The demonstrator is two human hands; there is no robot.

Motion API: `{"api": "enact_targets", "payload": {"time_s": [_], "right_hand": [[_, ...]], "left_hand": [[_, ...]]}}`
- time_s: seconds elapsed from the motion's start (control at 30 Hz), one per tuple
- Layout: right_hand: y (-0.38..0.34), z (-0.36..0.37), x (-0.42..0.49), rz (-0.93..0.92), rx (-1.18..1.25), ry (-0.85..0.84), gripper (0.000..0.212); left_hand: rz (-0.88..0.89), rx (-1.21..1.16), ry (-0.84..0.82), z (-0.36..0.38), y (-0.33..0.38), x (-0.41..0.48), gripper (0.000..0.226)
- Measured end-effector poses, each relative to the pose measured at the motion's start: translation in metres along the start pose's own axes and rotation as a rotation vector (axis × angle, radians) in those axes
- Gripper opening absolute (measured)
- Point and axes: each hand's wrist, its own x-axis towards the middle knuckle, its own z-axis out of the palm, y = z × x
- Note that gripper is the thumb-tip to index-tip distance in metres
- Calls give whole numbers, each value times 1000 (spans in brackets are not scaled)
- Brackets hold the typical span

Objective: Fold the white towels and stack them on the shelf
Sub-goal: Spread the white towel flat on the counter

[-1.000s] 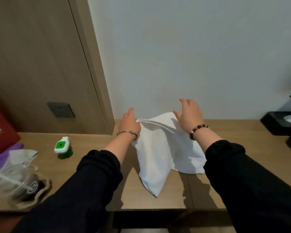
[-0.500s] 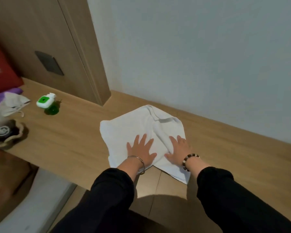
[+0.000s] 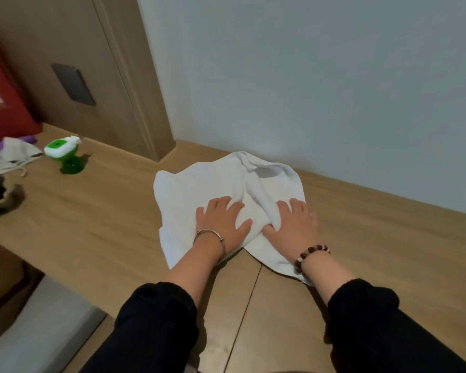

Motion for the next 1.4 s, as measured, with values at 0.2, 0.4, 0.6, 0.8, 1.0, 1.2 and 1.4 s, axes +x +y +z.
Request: {"api": "enact_targets", "payload": {"time_s": [0.2, 0.4, 0.6, 0.8, 1.0, 1.2, 1.4], "right_hand": [[5, -8, 0, -25, -10, -73, 61], [-5, -53, -18, 55, 184, -208, 63], [-12, -57, -61, 64, -157, -241, 45], [-13, -84, -92, 104, -217, -378, 16], [-22, -75, -111, -30, -255, -128, 21], [-3, -68, -129, -70, -105, 236, 31], [22, -81, -121, -31, 427, 449, 22]], "left_hand": [[-4, 51, 60, -2, 2, -1, 50], [-82, -75, 86, -5, 11, -48, 57], [-14, -64, -5, -24, 18, -115, 43], [32, -765, -205, -44, 15, -166, 27], [-98, -432, 250, -40, -17, -157, 41], [-270, -613, -35, -46, -29, -138, 65], [-249, -772, -96, -60, -12, -139, 47]]}}
